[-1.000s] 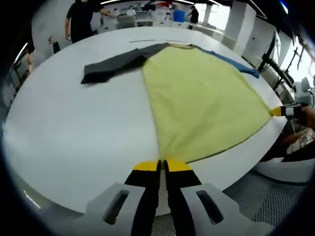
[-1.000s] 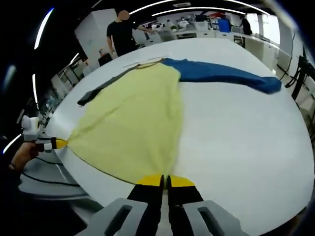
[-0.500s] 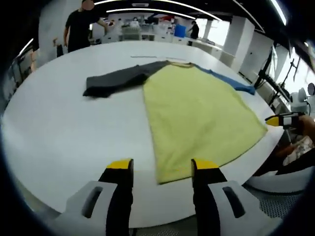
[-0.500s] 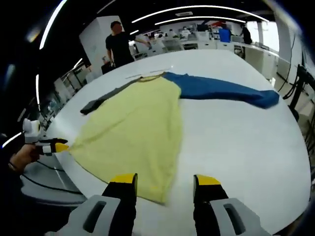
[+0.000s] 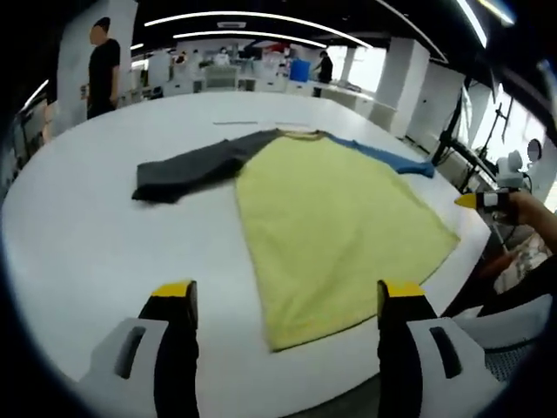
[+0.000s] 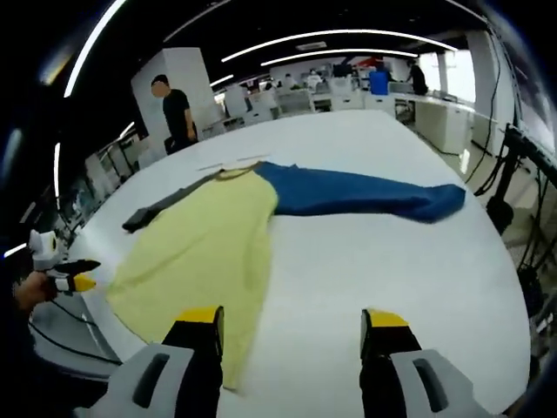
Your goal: Fold the garment on the visible template until the final outline fits inside the template.
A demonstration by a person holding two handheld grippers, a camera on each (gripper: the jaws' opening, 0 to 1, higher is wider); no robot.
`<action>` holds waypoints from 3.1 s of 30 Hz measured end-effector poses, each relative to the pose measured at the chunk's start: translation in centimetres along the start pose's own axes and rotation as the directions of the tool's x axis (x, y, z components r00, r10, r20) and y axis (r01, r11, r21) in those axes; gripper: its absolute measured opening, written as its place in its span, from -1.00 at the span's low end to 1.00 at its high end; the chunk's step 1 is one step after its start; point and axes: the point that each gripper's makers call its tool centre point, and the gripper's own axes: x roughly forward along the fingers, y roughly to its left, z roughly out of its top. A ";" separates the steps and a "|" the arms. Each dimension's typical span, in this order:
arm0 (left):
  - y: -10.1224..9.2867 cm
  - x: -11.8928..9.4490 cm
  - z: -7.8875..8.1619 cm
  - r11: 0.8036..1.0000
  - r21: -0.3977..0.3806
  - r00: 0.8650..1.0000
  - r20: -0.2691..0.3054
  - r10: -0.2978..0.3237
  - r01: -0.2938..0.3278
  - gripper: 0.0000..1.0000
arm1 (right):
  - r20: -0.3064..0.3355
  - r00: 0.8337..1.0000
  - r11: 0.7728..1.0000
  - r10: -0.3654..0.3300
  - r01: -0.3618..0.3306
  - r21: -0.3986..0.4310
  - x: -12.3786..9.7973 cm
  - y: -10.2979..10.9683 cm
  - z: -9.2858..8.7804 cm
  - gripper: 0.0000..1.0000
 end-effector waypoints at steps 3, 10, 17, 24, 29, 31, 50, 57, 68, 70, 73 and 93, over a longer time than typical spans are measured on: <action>-0.1 0.0 0.6 1.000 0.020 1.000 0.023 -0.009 0.009 0.74 | 0.038 0.999 1.000 -0.023 0.022 0.020 0.1 -1.6 1.0 0.25; -0.6 0.3 1.5 0.998 0.054 0.998 0.048 -0.031 0.028 0.94 | 0.094 0.993 0.997 -0.072 0.068 0.047 0.8 -5.7 3.5 0.20; -1.6 0.6 2.3 0.993 0.100 0.995 0.064 -0.075 0.068 0.98 | 0.114 0.985 0.991 -0.131 0.127 0.041 1.9 -10.0 5.5 0.08; -1.9 1.0 2.6 0.990 0.113 0.993 0.068 -0.093 0.085 0.98 | 0.136 0.974 0.984 -0.179 0.176 0.030 3.1 -13.1 6.6 -0.12; -1.6 1.1 2.5 0.989 0.124 0.994 0.056 -0.092 0.084 0.97 | 0.150 0.968 0.979 -0.201 0.191 0.076 3.8 -14.7 7.2 -0.30; -1.5 1.1 2.5 0.990 0.119 0.995 0.055 -0.080 0.073 0.94 | 0.137 0.969 0.978 -0.206 0.197 0.073 4.3 -15.0 7.1 -0.38; -1.2 1.2 1.2 0.991 0.124 0.998 0.004 -0.057 0.056 0.76 | 0.087 0.966 0.958 -0.245 0.227 0.177 7.5 -17.3 7.5 -0.81; -1.0 1.1 1.3 0.992 0.118 0.999 0.005 -0.047 0.046 0.75 | 0.083 0.961 0.950 -0.263 0.243 0.195 7.3 -18.1 7.8 -1.00; -0.9 0.7 0.4 0.993 0.108 0.999 -0.016 -0.036 0.037 0.74 | 0.018 0.968 0.957 -0.249 0.243 0.157 6.7 -18.2 8.4 -1.00; -0.9 0.8 0.4 0.994 0.105 0.999 -0.011 -0.036 0.037 0.74 | 0.011 0.968 0.956 -0.252 0.248 0.157 6.8 -18.3 8.2 -1.00; -0.9 0.6 0.6 0.993 0.110 0.999 -0.008 -0.033 0.034 0.74 | 0.006 0.967 0.955 -0.256 0.251 0.158 6.9 -18.2 8.1 -1.00; -1.1 0.5 1.4 0.990 0.131 0.998 0.018 -0.052 0.049 0.78 | 0.090 0.976 0.977 -0.197 0.188 0.096 6.3 -14.9 12.2 -1.00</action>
